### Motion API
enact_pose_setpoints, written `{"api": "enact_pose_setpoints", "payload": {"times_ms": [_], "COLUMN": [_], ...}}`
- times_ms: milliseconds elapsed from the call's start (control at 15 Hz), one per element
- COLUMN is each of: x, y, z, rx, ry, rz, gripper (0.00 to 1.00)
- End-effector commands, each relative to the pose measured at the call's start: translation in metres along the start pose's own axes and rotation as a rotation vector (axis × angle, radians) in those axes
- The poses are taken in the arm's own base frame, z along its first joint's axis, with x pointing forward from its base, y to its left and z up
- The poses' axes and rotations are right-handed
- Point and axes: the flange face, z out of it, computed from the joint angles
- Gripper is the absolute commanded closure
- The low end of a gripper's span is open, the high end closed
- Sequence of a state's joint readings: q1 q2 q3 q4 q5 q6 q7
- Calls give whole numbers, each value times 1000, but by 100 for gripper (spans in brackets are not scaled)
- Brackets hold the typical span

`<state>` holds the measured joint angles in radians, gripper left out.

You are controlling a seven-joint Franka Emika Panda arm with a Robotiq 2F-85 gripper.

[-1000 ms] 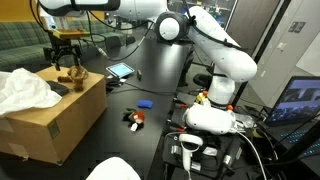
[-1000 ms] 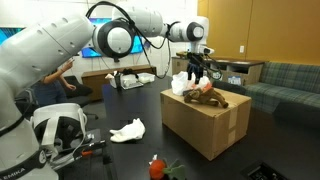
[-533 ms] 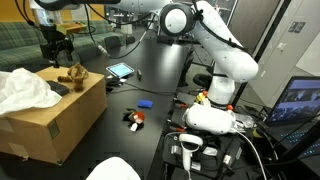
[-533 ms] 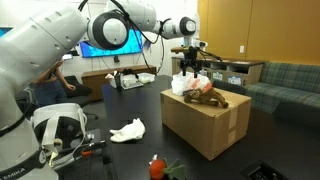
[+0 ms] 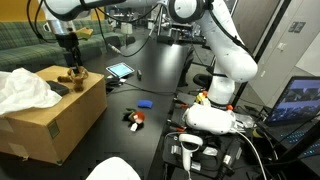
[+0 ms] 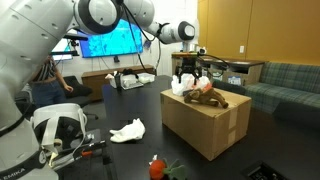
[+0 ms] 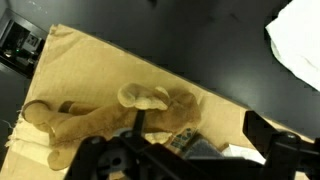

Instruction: Remove the blue object from the box and replace it with the brown toy, remove the orange plush toy and replace it with the gray duster, remove the white plastic from the box and replace it with the towel

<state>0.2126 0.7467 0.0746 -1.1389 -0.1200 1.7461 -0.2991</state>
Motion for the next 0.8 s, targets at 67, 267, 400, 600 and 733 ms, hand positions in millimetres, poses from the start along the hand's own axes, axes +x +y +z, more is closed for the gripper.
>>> {"api": "enact_pose_setpoints", "payload": {"times_ms": [67,267,400,600,733], "x": [-39,-45,-43,-30,-21], "y": [4,-10,-28,-57,-71], "z": [-8,2,9,18,21], "rx": [-68,-78,-77,-45,-19], "ry": [56,155,194,227,248], "rz": [-158,-148,-160,-155,-135], "gripper": [0,0,0,0,0]}}
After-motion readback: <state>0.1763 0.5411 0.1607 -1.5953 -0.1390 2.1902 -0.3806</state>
